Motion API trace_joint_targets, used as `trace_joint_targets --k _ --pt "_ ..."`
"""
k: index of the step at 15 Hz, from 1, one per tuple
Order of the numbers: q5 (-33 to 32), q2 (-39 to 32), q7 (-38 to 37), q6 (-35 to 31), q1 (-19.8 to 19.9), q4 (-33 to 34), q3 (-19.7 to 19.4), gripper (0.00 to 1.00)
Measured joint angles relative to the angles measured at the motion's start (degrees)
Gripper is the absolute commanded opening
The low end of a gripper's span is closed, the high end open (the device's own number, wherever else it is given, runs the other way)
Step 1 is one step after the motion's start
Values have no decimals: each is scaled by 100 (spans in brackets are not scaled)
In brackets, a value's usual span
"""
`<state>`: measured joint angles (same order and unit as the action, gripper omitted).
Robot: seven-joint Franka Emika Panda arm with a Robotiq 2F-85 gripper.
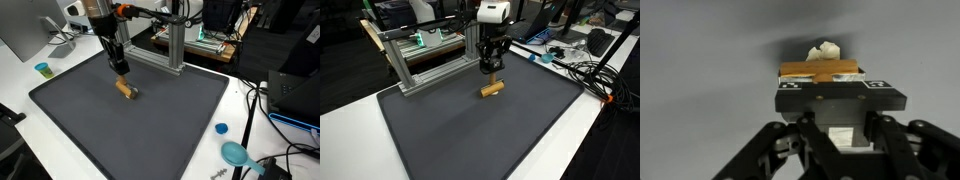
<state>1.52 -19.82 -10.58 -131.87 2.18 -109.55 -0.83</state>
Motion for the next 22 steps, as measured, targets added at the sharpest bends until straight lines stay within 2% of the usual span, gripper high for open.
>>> trace_joint_targets --k 6,10,13,20,22 --pt "-28 -295 -56 500 -37 490 -32 22" --pt "-8 -339 -67 175 -36 447 -44 22" --pt "-6 -137 -61 -290 -30 30 -68 22" --pt "-4 965 160 -1236 -41 -1458 -46 22" --pt "-9 1171 196 -1263 -65 -1712 -37 22"
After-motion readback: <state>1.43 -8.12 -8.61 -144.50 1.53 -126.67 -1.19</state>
